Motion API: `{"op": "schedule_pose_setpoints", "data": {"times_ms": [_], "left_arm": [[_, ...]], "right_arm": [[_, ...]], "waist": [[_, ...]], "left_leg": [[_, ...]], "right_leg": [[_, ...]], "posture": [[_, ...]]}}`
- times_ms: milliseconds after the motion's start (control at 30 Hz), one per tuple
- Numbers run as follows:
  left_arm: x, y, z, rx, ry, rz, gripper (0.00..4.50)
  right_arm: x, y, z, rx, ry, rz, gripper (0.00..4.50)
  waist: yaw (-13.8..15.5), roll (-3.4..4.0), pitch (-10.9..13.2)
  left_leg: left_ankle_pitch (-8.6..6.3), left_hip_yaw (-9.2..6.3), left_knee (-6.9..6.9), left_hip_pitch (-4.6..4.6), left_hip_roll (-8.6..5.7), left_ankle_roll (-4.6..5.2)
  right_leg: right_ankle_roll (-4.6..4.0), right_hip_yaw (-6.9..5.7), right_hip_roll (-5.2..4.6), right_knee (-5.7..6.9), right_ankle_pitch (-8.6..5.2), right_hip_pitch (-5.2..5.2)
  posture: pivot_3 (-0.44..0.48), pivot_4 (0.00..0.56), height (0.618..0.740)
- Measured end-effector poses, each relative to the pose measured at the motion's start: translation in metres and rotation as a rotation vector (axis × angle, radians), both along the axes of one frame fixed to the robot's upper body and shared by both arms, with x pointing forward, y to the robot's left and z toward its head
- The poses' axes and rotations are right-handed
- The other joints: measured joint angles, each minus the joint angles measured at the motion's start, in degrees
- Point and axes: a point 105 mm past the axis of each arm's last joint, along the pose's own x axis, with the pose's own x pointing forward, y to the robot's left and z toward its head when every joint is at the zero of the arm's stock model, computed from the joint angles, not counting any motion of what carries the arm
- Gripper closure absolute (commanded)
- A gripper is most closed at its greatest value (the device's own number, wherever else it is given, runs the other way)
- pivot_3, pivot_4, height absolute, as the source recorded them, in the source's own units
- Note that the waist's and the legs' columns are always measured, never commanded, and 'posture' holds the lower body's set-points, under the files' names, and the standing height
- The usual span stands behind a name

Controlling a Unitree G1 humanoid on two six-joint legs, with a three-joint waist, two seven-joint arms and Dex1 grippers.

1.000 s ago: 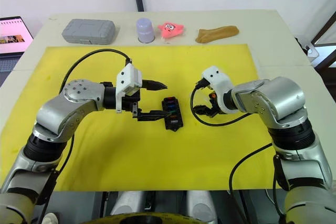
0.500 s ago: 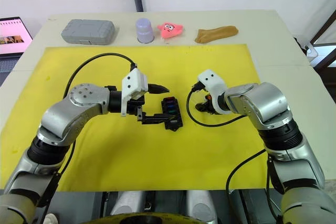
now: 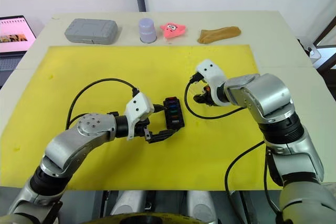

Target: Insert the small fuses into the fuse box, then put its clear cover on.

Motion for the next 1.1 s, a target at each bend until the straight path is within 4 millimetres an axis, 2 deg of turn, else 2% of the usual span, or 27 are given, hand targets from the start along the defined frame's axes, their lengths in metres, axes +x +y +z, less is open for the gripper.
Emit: {"op": "schedule_pose_setpoints", "data": {"times_ms": [100, 300, 900, 1100], "left_arm": [[0.004, 0.001, -0.005, 0.006, -0.007, 0.065, 0.0], [-0.001, -0.006, -0.018, 0.03, 0.006, 0.093, 0.0], [0.007, -0.019, -0.027, 0.058, -0.094, 0.23, 0.0], [0.013, -0.013, -0.031, 0.113, -0.166, 0.257, 0.0]], "right_arm": [[0.002, 0.001, 0.005, -0.001, -0.016, 0.0, 2.8], [0.004, 0.001, 0.014, 0.002, -0.038, 0.007, 2.8], [0.006, -0.002, 0.029, 0.015, -0.08, -0.001, 2.8], [0.007, -0.001, 0.031, 0.02, -0.098, 0.009, 2.8]], "waist": [[0.0, 0.0, 0.0], [-0.1, 0.0, 0.0], [0.0, 0.0, 0.0], [0.0, 0.0, 0.0]], "left_leg": [[0.0, 0.0, -0.01, -0.01, 0.01, 0.0], [0.0, -0.01, -0.02, 0.0, 0.02, 0.0], [0.0, 0.0, -0.01, 0.0, 0.01, 0.0], [0.0, 0.0, -0.02, 0.01, 0.02, 0.0]], "right_leg": [[0.0, 0.0, 0.0, -0.01, 0.0, -0.02], [0.0, 0.0, 0.01, 0.0, 0.0, -0.02], [0.0, 0.0, 0.0, 0.0, 0.0, 0.0], [0.0, -0.01, 0.01, 0.0, 0.0, -0.01]], "posture": [[0.0, 0.15, 0.74], [0.0, 0.15, 0.74], [0.0, 0.15, 0.74], [0.0, 0.15, 0.74]]}}
